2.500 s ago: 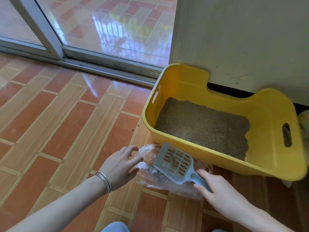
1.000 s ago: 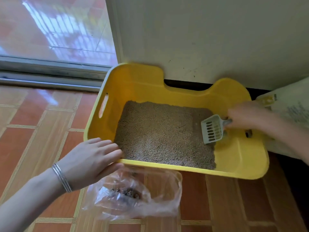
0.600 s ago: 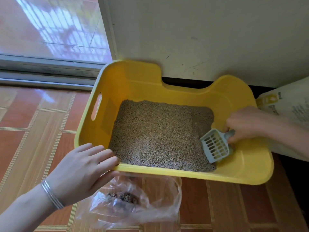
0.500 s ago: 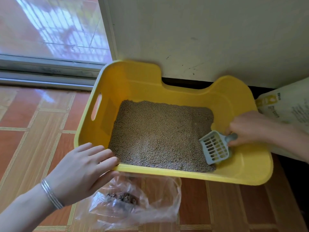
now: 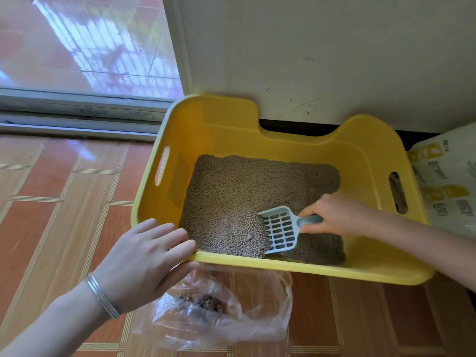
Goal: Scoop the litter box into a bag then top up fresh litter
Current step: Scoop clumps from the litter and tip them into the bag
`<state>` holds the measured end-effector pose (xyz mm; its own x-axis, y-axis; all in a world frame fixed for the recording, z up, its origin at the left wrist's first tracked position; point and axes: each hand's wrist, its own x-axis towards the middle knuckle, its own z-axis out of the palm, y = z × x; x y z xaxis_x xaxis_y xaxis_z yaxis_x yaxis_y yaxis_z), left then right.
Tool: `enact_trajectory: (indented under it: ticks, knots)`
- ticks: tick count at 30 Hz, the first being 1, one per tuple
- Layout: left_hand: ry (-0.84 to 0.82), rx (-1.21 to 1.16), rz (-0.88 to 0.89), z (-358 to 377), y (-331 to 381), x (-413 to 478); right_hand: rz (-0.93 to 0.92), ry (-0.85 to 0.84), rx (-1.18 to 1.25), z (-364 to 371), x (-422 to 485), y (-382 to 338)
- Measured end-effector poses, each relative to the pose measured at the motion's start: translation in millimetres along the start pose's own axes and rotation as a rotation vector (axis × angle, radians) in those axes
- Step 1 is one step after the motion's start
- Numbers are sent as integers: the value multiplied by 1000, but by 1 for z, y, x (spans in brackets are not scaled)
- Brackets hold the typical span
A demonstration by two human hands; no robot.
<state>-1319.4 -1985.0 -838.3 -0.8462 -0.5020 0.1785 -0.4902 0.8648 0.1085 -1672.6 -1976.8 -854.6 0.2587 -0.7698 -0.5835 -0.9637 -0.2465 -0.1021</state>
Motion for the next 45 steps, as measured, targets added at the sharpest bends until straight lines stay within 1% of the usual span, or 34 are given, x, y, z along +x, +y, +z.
enact_trajectory:
  ticks: [6,10,16,22,27,33,36,45]
  knots:
    - [-38,21,9,-2,-1,0,10,-12,-10,6,4,13]
    - [-17,21,30,0,-2,-1,21,-19,6,9,5,20]
    - [-2,34,37,0,-3,-1,15,45,87,31,12,10]
    - [-3,61,42,-2,-1,0,-34,72,115,27,23,-4]
    - [5,54,45,0,-1,-2,-74,52,95,31,29,-23]
    - [8,58,53,1,-3,-2,-43,40,215,31,30,-34]
    - [-8,44,46,2,-3,-2,-28,78,271,23,23,-33]
    - [-10,45,21,4,-1,-3,1,160,229,5,1,-31]
